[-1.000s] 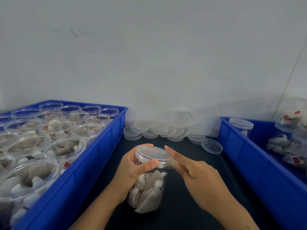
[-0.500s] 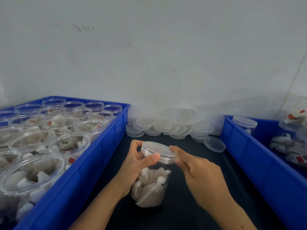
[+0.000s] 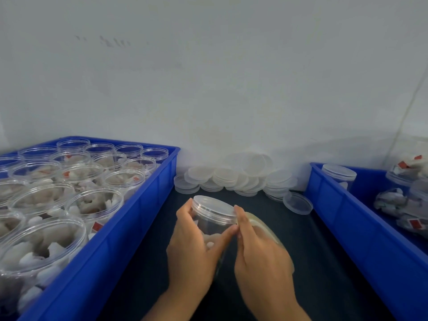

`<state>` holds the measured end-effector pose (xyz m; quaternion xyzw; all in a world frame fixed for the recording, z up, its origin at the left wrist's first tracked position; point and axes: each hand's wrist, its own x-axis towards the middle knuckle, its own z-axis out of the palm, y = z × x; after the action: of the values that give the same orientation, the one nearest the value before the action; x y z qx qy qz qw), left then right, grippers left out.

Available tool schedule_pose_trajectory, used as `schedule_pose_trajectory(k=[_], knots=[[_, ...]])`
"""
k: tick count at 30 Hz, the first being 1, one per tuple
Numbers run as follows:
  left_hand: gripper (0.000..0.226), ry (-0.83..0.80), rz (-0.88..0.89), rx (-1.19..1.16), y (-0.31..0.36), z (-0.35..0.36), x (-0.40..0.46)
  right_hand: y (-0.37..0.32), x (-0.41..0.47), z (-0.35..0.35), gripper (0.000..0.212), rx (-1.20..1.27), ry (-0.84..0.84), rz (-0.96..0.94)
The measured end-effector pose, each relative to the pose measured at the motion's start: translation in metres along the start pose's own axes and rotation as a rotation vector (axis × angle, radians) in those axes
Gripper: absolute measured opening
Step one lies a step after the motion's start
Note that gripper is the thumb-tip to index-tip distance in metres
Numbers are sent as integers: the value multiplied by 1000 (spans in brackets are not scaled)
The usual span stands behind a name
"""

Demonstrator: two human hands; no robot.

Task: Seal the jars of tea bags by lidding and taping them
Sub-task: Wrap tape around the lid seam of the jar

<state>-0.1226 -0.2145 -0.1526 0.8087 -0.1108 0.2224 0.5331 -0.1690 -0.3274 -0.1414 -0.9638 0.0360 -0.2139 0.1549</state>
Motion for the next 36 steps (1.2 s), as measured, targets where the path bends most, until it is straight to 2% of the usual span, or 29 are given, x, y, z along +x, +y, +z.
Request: schedule_pose_trajectory(k=[4,9,11,14,16,20,26,32,36], knots=[[83,-34,-112,-101,-1,-4,8,1,2,1,64,98,2,-41],[76,-43,-49,-161,-7,-5,10,4,-2,-3,45,390,53,-22],[74,-41,-22,-171,-7,-6,10,8,-1,-7,41,477,0,5],[73,-51,1,-206,-8,-10,10,11,1,-11,44,637,-166,98],[72,-60,3,-205,-8,-11,11,14,3,-12,43,683,-199,122],[74,-82,8,-174,-7,-12,12,28,8,-16,39,537,-127,37],[78,-128,-11,-191,-6,-12,11,44,13,-21,39,625,-201,-31],[68,-224,-72,-346,-7,-15,15,46,14,-29,46,407,-145,-117],[74,-280,-100,-425,-6,-17,16,45,14,-28,42,392,-144,-131]])
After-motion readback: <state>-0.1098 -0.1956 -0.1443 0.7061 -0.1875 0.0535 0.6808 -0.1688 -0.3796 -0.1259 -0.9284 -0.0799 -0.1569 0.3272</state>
